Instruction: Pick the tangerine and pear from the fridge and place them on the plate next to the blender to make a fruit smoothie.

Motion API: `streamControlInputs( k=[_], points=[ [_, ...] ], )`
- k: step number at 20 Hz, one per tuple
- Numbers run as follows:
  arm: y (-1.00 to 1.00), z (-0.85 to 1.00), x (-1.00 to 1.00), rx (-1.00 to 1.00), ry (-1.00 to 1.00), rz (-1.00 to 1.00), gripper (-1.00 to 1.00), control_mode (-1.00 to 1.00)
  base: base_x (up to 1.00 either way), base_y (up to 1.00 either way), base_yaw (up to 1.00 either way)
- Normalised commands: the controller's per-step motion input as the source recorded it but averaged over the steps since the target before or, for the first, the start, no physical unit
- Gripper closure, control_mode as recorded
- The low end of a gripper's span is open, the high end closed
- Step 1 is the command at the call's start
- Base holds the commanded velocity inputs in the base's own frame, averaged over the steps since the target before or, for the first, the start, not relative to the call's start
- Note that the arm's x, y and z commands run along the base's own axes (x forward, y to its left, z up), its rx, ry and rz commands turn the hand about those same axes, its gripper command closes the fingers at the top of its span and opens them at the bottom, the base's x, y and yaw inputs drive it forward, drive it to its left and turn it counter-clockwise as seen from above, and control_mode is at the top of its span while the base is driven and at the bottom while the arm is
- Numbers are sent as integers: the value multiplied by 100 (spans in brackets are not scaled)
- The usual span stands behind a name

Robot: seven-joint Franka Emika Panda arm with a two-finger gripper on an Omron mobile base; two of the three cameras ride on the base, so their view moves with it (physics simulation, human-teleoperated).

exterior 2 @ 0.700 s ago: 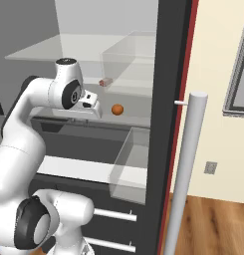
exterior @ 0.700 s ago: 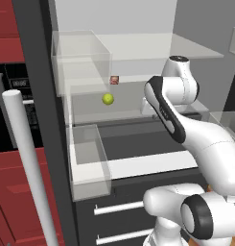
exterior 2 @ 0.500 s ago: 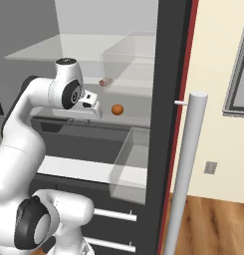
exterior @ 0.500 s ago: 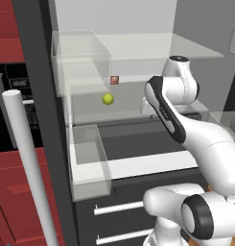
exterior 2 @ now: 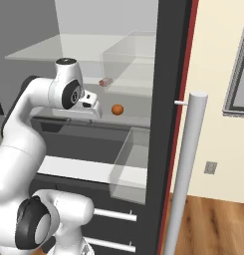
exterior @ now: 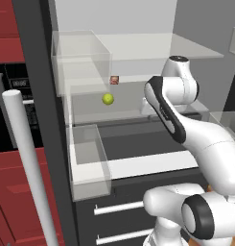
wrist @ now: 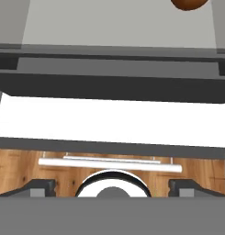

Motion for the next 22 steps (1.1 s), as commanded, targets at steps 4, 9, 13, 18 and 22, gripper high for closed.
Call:
streamControlInputs(
  k=[4, 9, 13, 18, 22],
  points=[
    [32, 0, -3, 0, -3, 4, -100, -100, 0, 0, 0],
    [89, 4, 0, 0, -20, -3, -100, -100, 0, 0, 0],
    [52, 14, 12, 0, -23, -8, -100, -100, 0, 0, 0],
    [1, 2, 51, 0, -11, -1, -100, -100, 0, 0, 0],
    [-13, 2, 51, 5, 0, 0, -100, -100, 0, 0, 0]
  ],
)
